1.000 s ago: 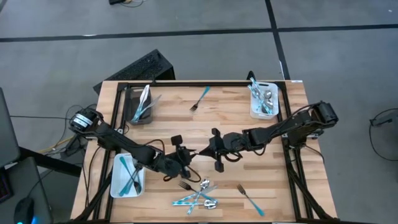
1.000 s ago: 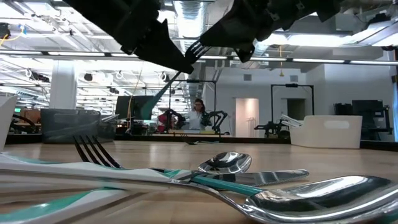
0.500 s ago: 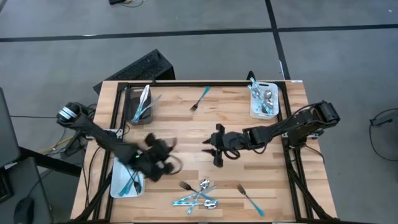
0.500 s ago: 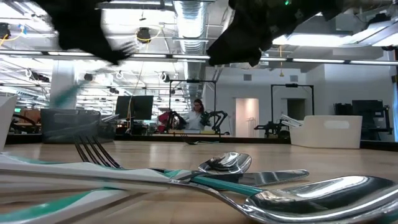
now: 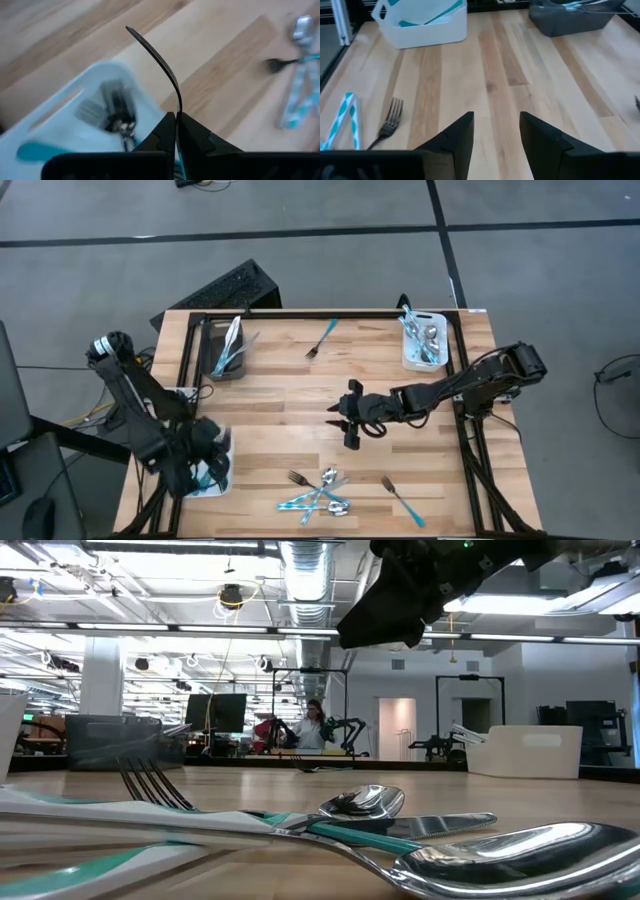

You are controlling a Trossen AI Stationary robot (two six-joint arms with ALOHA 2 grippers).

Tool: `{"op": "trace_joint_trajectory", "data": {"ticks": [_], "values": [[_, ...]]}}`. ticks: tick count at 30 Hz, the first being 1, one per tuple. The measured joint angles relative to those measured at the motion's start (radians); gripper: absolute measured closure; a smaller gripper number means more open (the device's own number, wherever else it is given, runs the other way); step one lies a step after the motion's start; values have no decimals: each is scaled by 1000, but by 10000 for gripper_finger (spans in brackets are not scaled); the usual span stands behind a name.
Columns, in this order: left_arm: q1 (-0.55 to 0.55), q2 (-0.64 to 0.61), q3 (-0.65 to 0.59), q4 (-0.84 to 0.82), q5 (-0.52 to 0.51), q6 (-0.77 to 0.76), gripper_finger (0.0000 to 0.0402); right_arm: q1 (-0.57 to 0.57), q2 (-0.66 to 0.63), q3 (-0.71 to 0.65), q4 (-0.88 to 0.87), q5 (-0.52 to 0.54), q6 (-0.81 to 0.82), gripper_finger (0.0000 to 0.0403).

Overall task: Sort silverware by color (type)
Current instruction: Put the blue fork into the left white bin

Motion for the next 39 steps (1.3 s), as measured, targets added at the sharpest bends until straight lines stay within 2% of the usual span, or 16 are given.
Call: {"op": "trace_joint_trajectory", "data": {"ticks": [3, 7, 12, 15, 20, 23, 26, 28, 31, 39], "values": [[-67, 71, 0, -40, 25, -127, 400, 2, 0, 0, -7, 0, 0, 221], [-66, 153, 0, -9, 60, -132, 384, 3, 0, 0, -10, 0, 0, 221], [-39, 220, 0, -38, 103, -114, 339, -2, 2, 0, 7, 0, -13, 221], [-29, 219, 0, -77, 112, -114, 302, -30, 13, 1, 28, 2, -80, 221], [-4, 163, 0, -131, 97, -114, 246, -191, 13, 1, 18, 4, -121, 221], [12, 114, 0, -137, 58, -91, 225, -333, 14, 1, 9, -122, -216, 221], [37, 75, 0, -135, -51, -44, 219, -473, 43, 18, 8, -266, -360, 221], [61, 55, 0, -130, -122, -5, 220, -557, 88, 61, -53, -337, -433, 221], [120, 38, 0, -119, -170, 73, 223, -654, 191, 194, -180, -410, -519, 221], [258, 37, 0, -40, -144, 265, 225, -753, 499, 598, -572, -478, -877, 227]]}}
